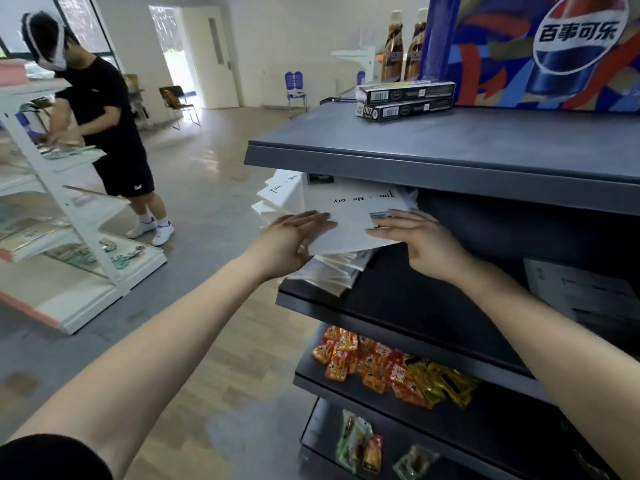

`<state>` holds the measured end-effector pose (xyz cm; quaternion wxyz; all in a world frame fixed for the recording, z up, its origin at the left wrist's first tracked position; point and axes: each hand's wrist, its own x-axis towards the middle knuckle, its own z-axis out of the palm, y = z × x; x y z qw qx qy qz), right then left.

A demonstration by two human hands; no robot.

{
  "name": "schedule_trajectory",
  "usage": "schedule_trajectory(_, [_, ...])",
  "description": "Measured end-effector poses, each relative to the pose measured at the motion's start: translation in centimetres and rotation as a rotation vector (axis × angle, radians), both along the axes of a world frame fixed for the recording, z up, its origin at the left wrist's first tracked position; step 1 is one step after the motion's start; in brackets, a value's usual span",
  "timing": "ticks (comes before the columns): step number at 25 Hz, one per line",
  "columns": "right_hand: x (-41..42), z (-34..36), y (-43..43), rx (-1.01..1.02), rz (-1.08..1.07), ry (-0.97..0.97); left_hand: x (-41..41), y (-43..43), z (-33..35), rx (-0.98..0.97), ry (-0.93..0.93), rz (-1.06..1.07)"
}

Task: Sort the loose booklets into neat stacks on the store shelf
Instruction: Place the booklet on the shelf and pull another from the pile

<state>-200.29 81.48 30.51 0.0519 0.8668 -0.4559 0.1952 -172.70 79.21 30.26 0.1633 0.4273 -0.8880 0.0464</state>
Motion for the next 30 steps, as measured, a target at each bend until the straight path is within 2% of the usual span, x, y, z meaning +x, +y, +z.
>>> schedule_trajectory(3, [-1.9,0.3,0.2,0.001,-0.125,-0.105,-2.2,0.9,0.2,-0.191,-0.030,0.000])
schedule_trajectory(5, [-1.9,0.3,0.5,-0.067,-0.184,-0.140,-3.7,1.8,0.1,-0.326,-0.005,-0.016])
schedule_trajectory(8, [-0.6,-1.0,1.3,-0.189,-0.044,-0.123,-6.4,2.9,0.8,-0.424,-0.036,0.052])
schedule_trajectory(11, [0.6,-2.0,1.9,-0.190,0.036,-0.269,-8.7,4.2,1.4,-0.468,0.003,0.044])
schedule_trajectory(14, [-0.5,-1.4,1.7,-0.078,0.074,-0.555,-8.0,4.1,1.7,-0.418,0.075,-0.039])
schedule_trajectory(16, [-2.1,-0.9,1.7,0.034,0.130,-0.625,-5.8,3.5,1.3,-0.411,0.058,-0.054])
schedule_trajectory(19, [-4.3,-0.8,1.7,0.116,0.138,-0.592,-2.0,3.2,0.2,-0.489,-0.081,-0.028])
schedule_trajectory(21, [-4.9,-1.1,1.2,0.155,0.039,-0.585,-0.9,3.8,-0.2,-0.530,-0.177,-0.025])
schedule_trajectory(23, [-5.1,-1.2,1.3,0.159,-0.056,-0.561,-1.2,4.3,-0.4,-0.493,-0.253,0.026])
schedule_trajectory(25, [-5.0,-0.7,2.0,0.107,-0.073,-0.487,-2.6,5.3,0.7,-0.387,-0.324,0.107])
schedule_trajectory(27, [-4.1,-0.4,2.8,0.013,-0.109,-0.333,-4.6,6.6,2.1,-0.191,-0.355,0.247])
schedule_trajectory(30, [-0.5,-0.9,3.7,-0.213,-0.181,-0.083,-7.7,7.9,3.0,-0.178,-0.441,0.381])
